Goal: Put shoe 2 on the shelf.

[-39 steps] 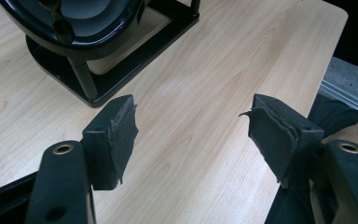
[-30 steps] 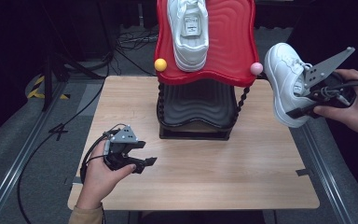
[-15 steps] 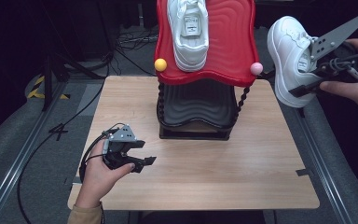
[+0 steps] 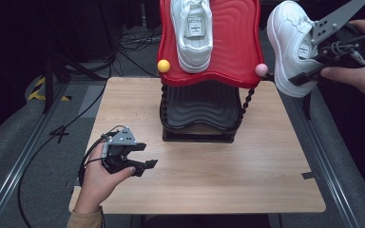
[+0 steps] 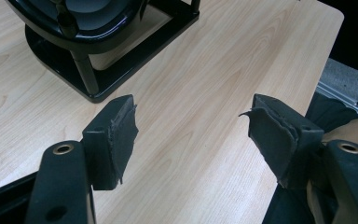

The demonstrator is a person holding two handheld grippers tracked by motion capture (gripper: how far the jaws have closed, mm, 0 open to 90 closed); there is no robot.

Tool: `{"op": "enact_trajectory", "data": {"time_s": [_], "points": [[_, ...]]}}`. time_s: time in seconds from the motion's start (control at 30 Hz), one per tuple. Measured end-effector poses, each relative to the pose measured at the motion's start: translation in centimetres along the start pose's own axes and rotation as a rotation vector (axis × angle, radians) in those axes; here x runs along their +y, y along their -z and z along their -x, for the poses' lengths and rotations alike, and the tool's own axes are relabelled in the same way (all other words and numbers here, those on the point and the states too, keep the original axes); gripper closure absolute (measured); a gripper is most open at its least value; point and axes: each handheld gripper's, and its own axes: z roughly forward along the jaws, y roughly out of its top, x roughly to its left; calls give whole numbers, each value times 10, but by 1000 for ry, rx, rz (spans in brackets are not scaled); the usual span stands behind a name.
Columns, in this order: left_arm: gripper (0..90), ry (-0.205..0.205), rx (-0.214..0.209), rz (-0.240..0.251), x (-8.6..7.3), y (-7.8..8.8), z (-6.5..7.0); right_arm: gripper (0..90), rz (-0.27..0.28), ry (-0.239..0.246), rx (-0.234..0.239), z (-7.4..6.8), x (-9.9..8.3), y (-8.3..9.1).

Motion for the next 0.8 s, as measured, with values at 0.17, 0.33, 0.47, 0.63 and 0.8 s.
{"op": "enact_trajectory", "data": {"time_s": [0.17,0.33,0.47,0.63,0.8], "points": [[328,1,1,-5,-1,-1,0,745,12,15,-13,0,14,0],[328,1,-3,0,-1,0,1,745,18,31,-11,1,27,0],[328,-3,-4,1,-1,2,0,745,21,49,-19,1,42,-3],[329,1,-3,4,-2,2,-1,744,32,62,-16,3,57,-6],[328,-3,-4,8,-2,4,-1,744,45,80,-20,4,72,-11]]}}
